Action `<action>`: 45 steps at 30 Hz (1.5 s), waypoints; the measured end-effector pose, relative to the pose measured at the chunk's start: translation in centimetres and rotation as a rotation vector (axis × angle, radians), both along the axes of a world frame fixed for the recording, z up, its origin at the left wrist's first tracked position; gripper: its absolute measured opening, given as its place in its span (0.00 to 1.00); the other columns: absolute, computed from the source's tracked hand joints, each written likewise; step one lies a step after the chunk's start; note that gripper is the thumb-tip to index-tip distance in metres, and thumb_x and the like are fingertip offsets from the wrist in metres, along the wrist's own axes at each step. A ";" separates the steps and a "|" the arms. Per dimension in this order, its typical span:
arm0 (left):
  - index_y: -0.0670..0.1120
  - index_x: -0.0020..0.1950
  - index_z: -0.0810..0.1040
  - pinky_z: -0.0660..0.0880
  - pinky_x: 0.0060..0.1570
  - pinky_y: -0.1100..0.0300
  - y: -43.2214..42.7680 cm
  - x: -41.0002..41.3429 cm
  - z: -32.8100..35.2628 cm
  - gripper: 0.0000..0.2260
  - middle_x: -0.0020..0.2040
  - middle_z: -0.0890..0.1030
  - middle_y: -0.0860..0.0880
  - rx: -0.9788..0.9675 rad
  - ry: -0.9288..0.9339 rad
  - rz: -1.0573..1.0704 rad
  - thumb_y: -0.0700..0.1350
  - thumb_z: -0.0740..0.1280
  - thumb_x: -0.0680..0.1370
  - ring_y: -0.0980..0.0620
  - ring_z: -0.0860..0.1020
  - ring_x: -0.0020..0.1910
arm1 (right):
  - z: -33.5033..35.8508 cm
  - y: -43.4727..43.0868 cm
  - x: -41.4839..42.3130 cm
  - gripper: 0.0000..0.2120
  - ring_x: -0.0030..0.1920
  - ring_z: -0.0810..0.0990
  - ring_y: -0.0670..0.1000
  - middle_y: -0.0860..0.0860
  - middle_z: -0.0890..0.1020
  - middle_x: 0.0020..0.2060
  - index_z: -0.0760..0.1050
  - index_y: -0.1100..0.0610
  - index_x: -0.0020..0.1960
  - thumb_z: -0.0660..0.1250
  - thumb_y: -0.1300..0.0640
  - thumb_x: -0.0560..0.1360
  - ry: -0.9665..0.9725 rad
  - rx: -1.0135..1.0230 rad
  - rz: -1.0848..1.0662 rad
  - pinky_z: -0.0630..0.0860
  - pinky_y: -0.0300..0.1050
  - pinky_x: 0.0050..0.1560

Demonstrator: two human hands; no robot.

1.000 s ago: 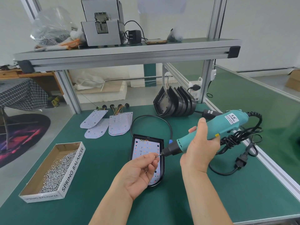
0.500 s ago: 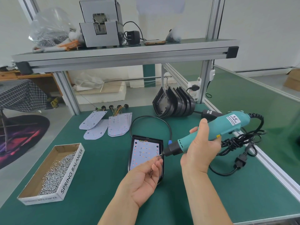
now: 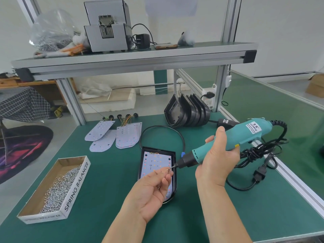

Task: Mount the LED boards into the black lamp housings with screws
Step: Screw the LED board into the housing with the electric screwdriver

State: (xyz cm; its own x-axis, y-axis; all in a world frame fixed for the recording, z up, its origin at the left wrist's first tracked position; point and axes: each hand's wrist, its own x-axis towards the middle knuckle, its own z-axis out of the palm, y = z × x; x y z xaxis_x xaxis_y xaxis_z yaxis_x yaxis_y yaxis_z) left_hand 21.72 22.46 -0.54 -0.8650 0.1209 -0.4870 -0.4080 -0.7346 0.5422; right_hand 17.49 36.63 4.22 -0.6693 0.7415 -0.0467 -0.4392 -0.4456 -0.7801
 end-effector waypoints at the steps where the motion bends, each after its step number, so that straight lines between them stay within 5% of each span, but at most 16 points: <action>1: 0.30 0.52 0.79 0.79 0.28 0.66 0.0 0.0 0.0 0.15 0.40 0.83 0.38 -0.012 0.005 -0.007 0.32 0.70 0.66 0.52 0.81 0.31 | 0.0 -0.1 0.0 0.11 0.31 0.73 0.47 0.47 0.77 0.28 0.71 0.52 0.42 0.71 0.48 0.72 0.000 0.002 -0.001 0.71 0.47 0.38; 7: 0.32 0.47 0.82 0.79 0.30 0.67 0.2 0.0 0.0 0.04 0.40 0.84 0.39 -0.165 0.065 -0.018 0.29 0.68 0.75 0.52 0.81 0.31 | -0.4 0.0 -0.1 0.11 0.31 0.73 0.48 0.46 0.77 0.28 0.70 0.52 0.41 0.71 0.49 0.73 -0.008 0.000 -0.004 0.72 0.48 0.40; 14: 0.34 0.47 0.82 0.78 0.35 0.66 0.6 0.2 0.1 0.04 0.39 0.84 0.40 -0.457 0.239 0.036 0.29 0.68 0.77 0.52 0.82 0.33 | 0.0 0.1 -0.7 0.10 0.31 0.72 0.49 0.48 0.76 0.29 0.70 0.50 0.40 0.70 0.49 0.71 -0.005 0.027 0.004 0.72 0.49 0.40; 22: 0.38 0.59 0.79 0.79 0.35 0.66 -1.2 0.0 1.0 0.12 0.41 0.85 0.40 -0.447 0.224 -0.071 0.29 0.66 0.78 0.53 0.82 0.34 | 0.3 -0.3 -1.7 0.10 0.29 0.73 0.47 0.47 0.76 0.27 0.70 0.52 0.42 0.70 0.50 0.73 0.020 0.054 0.022 0.72 0.46 0.37; 27: 0.35 0.47 0.82 0.70 0.23 0.66 -5.0 -1.7 1.9 0.08 0.34 0.78 0.45 -0.332 0.137 0.033 0.35 0.71 0.68 0.54 0.73 0.28 | 0.1 -0.5 -2.1 0.10 0.28 0.73 0.46 0.45 0.76 0.27 0.71 0.54 0.42 0.70 0.51 0.73 0.060 0.144 0.009 0.73 0.39 0.32; 29: 0.37 0.42 0.81 0.59 0.19 0.67 -6.4 -2.7 1.3 0.02 0.31 0.70 0.49 -0.446 0.091 0.111 0.36 0.70 0.73 0.55 0.66 0.25 | -0.7 -1.0 -2.0 0.10 0.28 0.74 0.46 0.45 0.77 0.26 0.71 0.54 0.42 0.70 0.50 0.73 0.059 0.199 0.023 0.73 0.38 0.32; 32: 0.40 0.40 0.82 0.58 0.26 0.61 -7.5 -3.7 -0.2 0.11 0.31 0.66 0.51 -0.935 0.012 0.128 0.47 0.72 0.77 0.52 0.61 0.30 | -2.1 -2.2 -1.7 0.12 0.29 0.76 0.47 0.45 0.78 0.27 0.72 0.53 0.40 0.71 0.47 0.70 0.031 0.268 0.070 0.74 0.42 0.34; 36: 0.46 0.34 0.70 0.60 0.38 0.55 -6.3 -3.5 -1.4 0.27 0.34 0.67 0.50 -1.253 -0.019 -0.142 0.68 0.73 0.64 0.48 0.65 0.36 | -3.8 -3.8 -1.2 0.13 0.31 0.76 0.50 0.50 0.78 0.30 0.73 0.51 0.39 0.71 0.42 0.68 0.017 0.369 0.123 0.75 0.44 0.36; 45: 0.43 0.42 0.75 0.64 0.38 0.57 -4.7 -3.8 -3.4 0.20 0.38 0.73 0.48 -1.330 -0.038 -0.260 0.56 0.70 0.58 0.48 0.68 0.36 | -4.8 -5.5 -0.5 0.11 0.29 0.73 0.43 0.40 0.76 0.28 0.73 0.51 0.40 0.71 0.45 0.71 0.114 0.561 0.111 0.72 0.36 0.35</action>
